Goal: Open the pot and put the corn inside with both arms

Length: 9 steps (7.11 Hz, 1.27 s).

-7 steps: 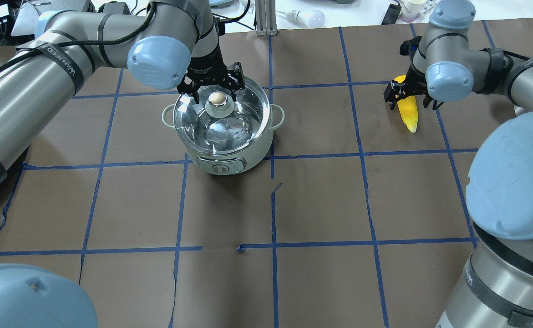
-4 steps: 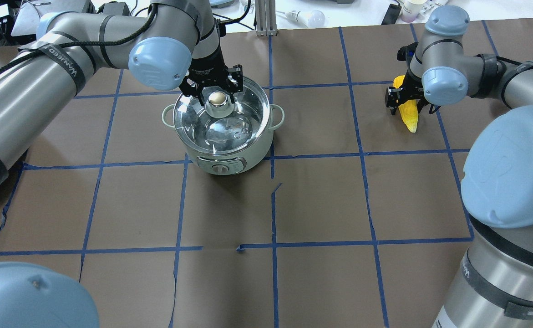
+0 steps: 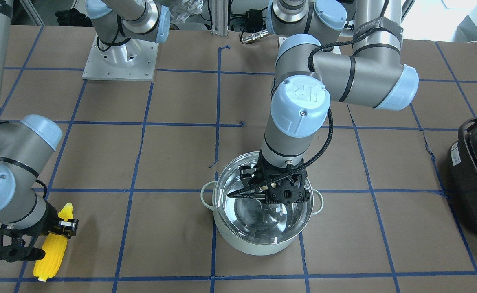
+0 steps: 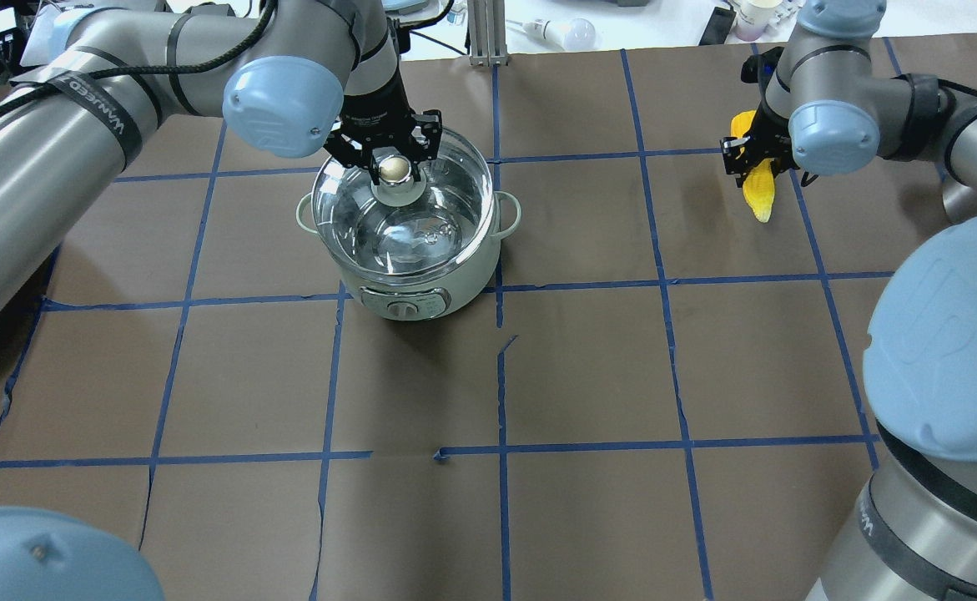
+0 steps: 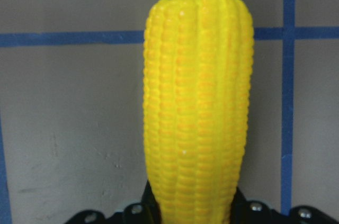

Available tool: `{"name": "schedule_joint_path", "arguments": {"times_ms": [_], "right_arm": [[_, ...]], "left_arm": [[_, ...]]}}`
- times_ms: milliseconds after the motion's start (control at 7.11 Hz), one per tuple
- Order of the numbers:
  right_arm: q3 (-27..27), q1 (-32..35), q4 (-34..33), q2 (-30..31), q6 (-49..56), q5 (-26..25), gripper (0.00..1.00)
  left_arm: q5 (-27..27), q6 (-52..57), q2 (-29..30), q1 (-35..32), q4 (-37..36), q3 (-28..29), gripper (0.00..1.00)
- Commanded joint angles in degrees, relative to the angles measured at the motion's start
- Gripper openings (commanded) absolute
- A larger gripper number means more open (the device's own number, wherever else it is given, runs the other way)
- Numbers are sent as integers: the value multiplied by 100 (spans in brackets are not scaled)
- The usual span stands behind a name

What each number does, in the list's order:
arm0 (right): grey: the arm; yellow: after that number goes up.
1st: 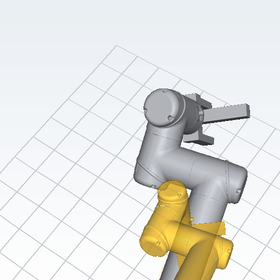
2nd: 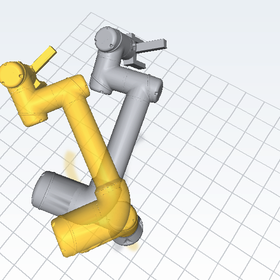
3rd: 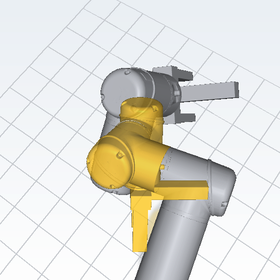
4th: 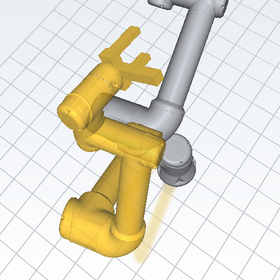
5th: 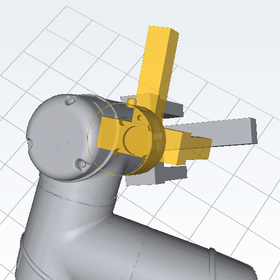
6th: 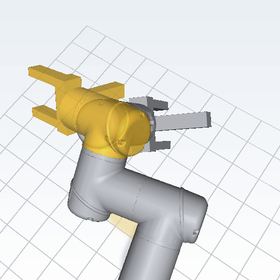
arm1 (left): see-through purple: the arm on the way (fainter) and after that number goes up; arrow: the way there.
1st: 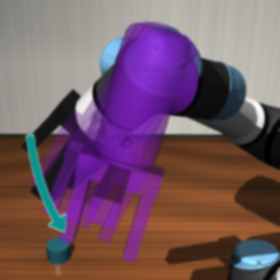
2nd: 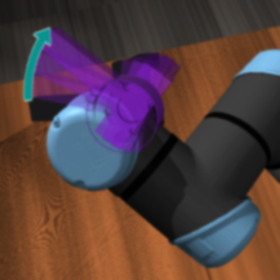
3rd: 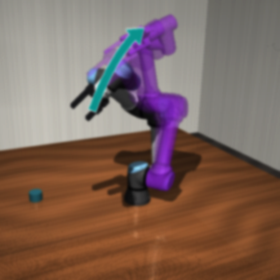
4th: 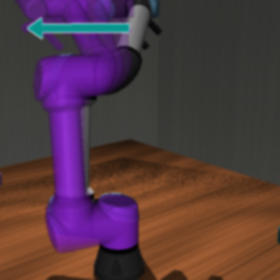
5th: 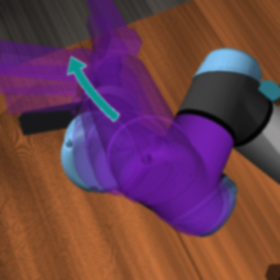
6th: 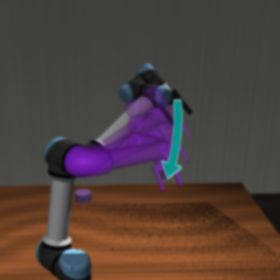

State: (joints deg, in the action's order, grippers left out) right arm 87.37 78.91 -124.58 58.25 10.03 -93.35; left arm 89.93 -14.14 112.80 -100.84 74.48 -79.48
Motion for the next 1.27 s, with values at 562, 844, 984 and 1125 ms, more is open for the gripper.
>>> {"name": "schedule_joint_path", "arguments": {"times_ms": [562, 844, 984, 1125], "right_arm": [[-1140, 2510, 1100, 574, -2351, 1, 0], [-1398, 3451, 1111, 258, -3074, 2, 0], [-1390, 3795, 1067, 109, -3268, -8, 0], [-1372, 3937, 1058, 3, -3444, 62, 0]], "left_arm": [[349, 2540, -215, 2126, 814, 143, 0], [341, 3597, -109, 2708, 169, -512, 0], [341, 3698, -144, 2867, -620, -1143, 0], [341, 3760, -231, 2973, -1106, -1628, 0]]}}
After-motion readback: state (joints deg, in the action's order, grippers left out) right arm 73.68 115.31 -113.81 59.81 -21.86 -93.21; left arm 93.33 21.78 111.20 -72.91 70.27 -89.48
